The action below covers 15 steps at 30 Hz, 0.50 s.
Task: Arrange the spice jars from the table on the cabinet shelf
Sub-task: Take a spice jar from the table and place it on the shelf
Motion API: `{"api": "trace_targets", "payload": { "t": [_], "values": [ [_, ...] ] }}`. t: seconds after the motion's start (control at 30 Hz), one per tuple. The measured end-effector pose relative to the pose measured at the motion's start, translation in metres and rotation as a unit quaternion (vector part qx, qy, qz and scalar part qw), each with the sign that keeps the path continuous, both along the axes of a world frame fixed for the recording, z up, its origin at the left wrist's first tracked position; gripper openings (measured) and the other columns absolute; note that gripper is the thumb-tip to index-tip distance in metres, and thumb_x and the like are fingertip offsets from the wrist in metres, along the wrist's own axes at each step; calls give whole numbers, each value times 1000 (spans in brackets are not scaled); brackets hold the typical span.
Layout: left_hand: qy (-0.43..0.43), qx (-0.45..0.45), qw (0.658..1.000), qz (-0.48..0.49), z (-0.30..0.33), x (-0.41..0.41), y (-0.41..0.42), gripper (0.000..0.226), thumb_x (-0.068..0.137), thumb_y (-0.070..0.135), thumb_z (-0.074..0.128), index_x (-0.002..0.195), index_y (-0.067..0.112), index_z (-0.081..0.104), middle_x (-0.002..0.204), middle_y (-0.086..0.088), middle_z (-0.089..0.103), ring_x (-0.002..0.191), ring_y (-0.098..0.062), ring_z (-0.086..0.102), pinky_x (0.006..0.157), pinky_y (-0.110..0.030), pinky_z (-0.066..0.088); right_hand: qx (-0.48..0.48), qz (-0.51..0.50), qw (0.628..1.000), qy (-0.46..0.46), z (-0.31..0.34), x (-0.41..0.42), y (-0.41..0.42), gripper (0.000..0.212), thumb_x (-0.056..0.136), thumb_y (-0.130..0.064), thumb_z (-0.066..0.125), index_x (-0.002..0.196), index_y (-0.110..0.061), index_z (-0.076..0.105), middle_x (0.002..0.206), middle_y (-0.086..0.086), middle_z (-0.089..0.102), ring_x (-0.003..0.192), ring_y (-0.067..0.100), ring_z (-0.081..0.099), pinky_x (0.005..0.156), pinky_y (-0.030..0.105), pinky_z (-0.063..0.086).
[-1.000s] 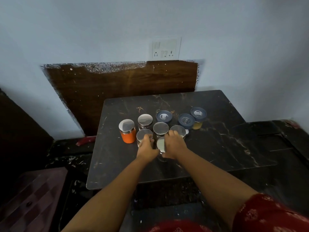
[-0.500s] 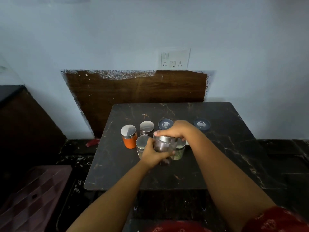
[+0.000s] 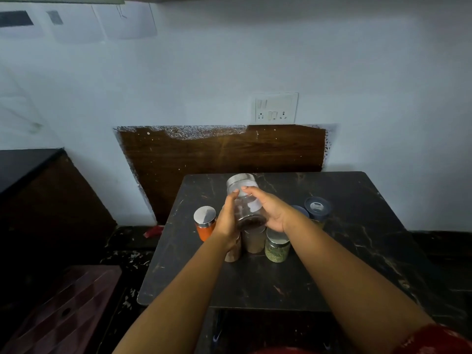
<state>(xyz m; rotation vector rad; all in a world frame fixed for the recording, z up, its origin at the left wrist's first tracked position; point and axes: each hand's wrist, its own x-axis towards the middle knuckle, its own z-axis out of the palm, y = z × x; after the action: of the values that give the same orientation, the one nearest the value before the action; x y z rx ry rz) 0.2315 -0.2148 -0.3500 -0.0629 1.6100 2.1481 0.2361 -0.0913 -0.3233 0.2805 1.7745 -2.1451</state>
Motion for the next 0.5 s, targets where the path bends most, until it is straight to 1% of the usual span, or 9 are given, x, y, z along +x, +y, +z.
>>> {"api": "trace_targets", "payload": {
  "t": [0.07, 0.1, 0.17, 0.23, 0.3, 0.37, 0.43, 0.47, 0.5],
  "values": [
    [-8, -27, 999, 44, -1, -5, 4, 85, 71, 72, 64, 132, 17, 42, 122, -10, 62, 111, -26, 64, 97, -45, 50, 25, -10, 1000, 6, 2, -5, 3, 47, 83, -51, 66, 114, -16, 69, 104, 11, 75, 102, 26, 71, 102, 45, 47],
    [0, -42, 997, 68, -1, -8, 5, 83, 70, 70, 67, 127, 17, 39, 120, -9, 60, 110, -25, 63, 96, -45, 51, 35, -15, 999, 9, 3, -7, 4, 49, 82, -53, 65, 113, -16, 69, 104, 11, 75, 101, 26, 71, 103, 46, 47],
    [17, -66, 993, 99, -2, -14, 6, 73, 73, 65, 69, 118, 15, 41, 116, -10, 61, 107, -25, 64, 94, -45, 53, 52, -28, 998, 21, 5, -9, 2, 49, 79, -56, 66, 110, -18, 70, 101, 9, 76, 99, 25, 71, 102, 47, 48],
    [28, -71, 992, 104, 2, -18, 3, 66, 75, 63, 69, 114, 12, 50, 112, -11, 66, 102, -24, 67, 91, -44, 55, 73, -53, 995, 40, 7, -12, -2, 46, 76, -57, 68, 105, -21, 69, 98, 8, 76, 95, 25, 72, 98, 48, 51],
    [27, -69, 992, 97, 7, -22, -1, 72, 72, 65, 67, 118, 12, 54, 112, -12, 69, 99, -24, 70, 89, -44, 56, 82, -71, 993, 52, 10, -14, -5, 48, 72, -57, 72, 104, -22, 66, 99, 9, 75, 93, 26, 73, 94, 49, 54],
    [17, -74, 991, 109, 9, -24, -2, 69, 79, 64, 62, 122, 12, 47, 114, -9, 65, 102, -24, 67, 90, -44, 55, 70, -63, 994, 48, 14, -14, -5, 49, 76, -53, 73, 109, -18, 65, 101, 11, 75, 93, 27, 73, 90, 45, 56],
    [0, -82, 989, 127, 10, -25, -3, 62, 84, 65, 55, 121, 18, 36, 117, -6, 56, 108, -25, 60, 94, -44, 52, 46, -47, 997, 32, 18, -14, -3, 42, 84, -45, 70, 111, -13, 66, 101, 12, 75, 92, 27, 73, 82, 38, 58],
    [-7, -82, 989, 120, 12, -24, -3, 67, 80, 71, 53, 122, 22, 34, 121, -6, 55, 110, -26, 58, 97, -44, 49, 34, -45, 998, 24, 19, -14, -2, 37, 86, -41, 69, 110, -12, 67, 99, 12, 75, 91, 26, 73, 79, 36, 57],
    [-9, -86, 991, 103, 14, -23, -3, 77, 72, 79, 52, 123, 24, 33, 125, -7, 54, 112, -26, 58, 99, -46, 48, 24, -45, 998, 20, 17, -15, -2, 34, 86, -38, 69, 109, -12, 67, 98, 12, 75, 91, 26, 73, 80, 36, 57]
  ]
}}
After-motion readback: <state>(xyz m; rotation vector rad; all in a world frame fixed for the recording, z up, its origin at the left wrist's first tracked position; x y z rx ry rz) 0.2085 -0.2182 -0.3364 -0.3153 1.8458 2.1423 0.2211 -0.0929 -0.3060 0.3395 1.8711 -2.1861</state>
